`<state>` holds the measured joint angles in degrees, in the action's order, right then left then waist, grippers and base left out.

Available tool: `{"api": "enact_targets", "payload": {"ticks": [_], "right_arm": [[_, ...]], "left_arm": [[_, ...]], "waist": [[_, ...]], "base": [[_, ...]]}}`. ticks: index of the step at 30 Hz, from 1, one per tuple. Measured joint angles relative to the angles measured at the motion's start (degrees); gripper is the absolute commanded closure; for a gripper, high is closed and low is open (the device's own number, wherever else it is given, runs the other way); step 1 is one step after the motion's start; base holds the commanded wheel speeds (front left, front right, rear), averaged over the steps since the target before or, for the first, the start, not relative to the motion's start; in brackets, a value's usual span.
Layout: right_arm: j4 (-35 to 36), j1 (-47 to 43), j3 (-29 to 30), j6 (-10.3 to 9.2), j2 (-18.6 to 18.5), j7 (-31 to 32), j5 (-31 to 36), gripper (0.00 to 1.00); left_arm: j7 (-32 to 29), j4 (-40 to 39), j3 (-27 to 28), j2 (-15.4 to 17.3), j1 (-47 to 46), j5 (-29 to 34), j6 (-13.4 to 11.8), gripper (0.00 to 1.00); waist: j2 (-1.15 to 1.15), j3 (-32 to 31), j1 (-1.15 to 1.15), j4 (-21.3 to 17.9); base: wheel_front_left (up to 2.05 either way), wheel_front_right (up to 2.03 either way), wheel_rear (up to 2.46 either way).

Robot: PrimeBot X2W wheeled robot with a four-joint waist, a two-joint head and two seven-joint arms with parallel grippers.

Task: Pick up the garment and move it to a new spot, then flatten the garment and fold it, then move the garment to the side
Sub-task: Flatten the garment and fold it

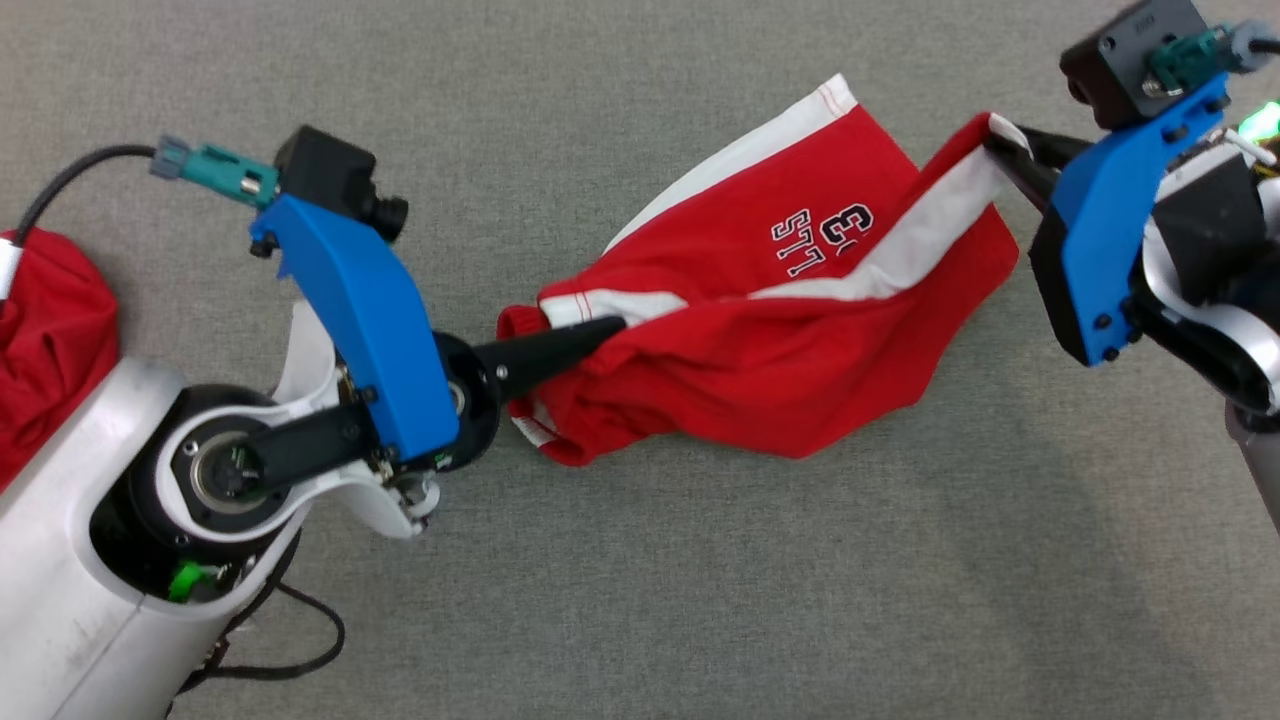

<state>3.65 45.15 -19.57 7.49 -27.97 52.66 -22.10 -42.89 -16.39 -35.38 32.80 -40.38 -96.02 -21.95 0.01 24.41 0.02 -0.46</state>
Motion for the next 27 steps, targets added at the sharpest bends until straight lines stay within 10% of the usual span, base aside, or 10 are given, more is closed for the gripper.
{"api": "enact_targets", "payload": {"ticks": [17,18,19,20,27], "right_arm": [[-23.6,14.6,-6.8,0.00,3.0,-17.3,2.3,1.00],[-24.5,14.5,-6.5,0.00,3.4,-18.0,2.2,1.00],[-25.2,14.5,-6.3,0.00,3.8,-18.8,2.3,0.68],[-25.7,14.5,-6.4,0.00,4.0,-19.4,2.4,0.00],[-28.7,13.6,-5.3,0.00,5.3,-24.7,1.6,0.00]], "left_arm": [[6.0,8.1,2.0,-4.8,-0.7,1.2,1.1,1.00],[6.5,8.4,2.0,-5.0,-0.4,1.4,1.4,0.41],[7.0,8.7,2.0,-5.2,-0.2,1.9,1.7,0.00],[7.2,8.9,1.9,-5.4,0.0,2.0,1.9,0.00],[15.1,9.7,1.9,-6.1,2.8,7.5,5.0,0.00]], "waist": [[0.00,5.5,-0.01,3.6],[0.01,5.6,-0.01,3.7],[0.01,5.6,-0.01,3.8],[0.00,5.5,-0.01,3.9],[0.00,3.8,-0.02,4.4]], "base": [[0.00,0.00,0.00],[0.00,0.00,0.00],[0.00,0.00,0.00],[0.00,0.00,0.00],[0.00,0.00,0.00]]}}
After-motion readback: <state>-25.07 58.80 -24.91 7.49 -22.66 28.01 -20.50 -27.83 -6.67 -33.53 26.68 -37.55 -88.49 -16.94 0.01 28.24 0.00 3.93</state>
